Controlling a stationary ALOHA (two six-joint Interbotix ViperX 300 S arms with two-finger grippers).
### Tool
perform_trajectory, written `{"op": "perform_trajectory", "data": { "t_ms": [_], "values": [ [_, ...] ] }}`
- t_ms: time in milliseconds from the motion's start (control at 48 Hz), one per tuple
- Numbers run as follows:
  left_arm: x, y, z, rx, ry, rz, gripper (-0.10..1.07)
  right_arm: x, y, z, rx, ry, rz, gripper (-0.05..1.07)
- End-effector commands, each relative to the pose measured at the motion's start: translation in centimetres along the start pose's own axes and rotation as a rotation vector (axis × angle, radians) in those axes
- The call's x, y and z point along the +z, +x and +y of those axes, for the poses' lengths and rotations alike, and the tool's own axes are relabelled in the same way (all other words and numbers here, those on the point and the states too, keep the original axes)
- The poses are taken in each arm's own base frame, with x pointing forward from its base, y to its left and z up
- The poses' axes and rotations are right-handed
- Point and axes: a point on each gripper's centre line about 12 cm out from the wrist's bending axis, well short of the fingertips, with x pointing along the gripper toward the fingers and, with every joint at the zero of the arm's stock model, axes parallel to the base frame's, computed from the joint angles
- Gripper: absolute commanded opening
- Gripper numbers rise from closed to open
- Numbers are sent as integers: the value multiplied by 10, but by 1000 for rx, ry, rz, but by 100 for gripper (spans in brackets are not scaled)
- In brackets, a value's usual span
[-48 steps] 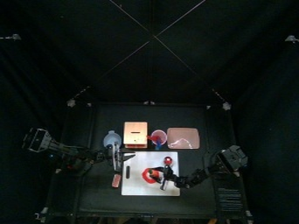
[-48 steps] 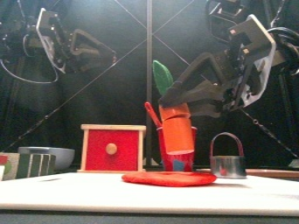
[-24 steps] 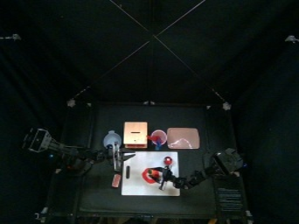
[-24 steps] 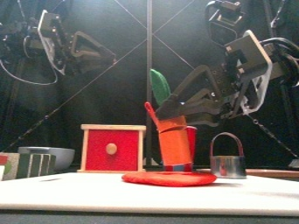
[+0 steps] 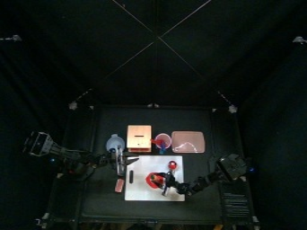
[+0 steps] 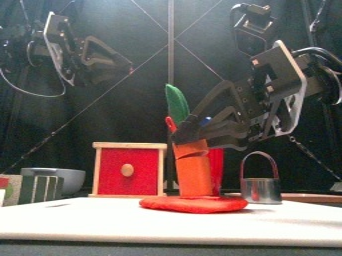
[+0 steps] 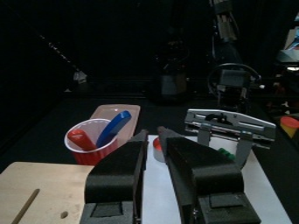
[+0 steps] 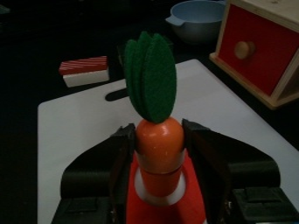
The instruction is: Stand carrot up right
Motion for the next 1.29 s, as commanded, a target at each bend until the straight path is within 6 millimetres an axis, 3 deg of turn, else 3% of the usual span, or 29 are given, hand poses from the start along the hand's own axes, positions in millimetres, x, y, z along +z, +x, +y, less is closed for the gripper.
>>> {"op": "perform_trajectory", "data": {
  "t_ms": [0, 792, 1271],
  "values": [
    [5, 3, -1, 1, -5, -14, 62, 14, 1, 3, 6, 35, -40, 55],
    [3, 2, 0, 13, -22, -4, 62, -1, 8, 1, -27, 21, -19, 55],
    [3, 2, 1, 23, -32, -1, 62, -13, 5, -2, -46, 22, 35, 61]
  ]
}}
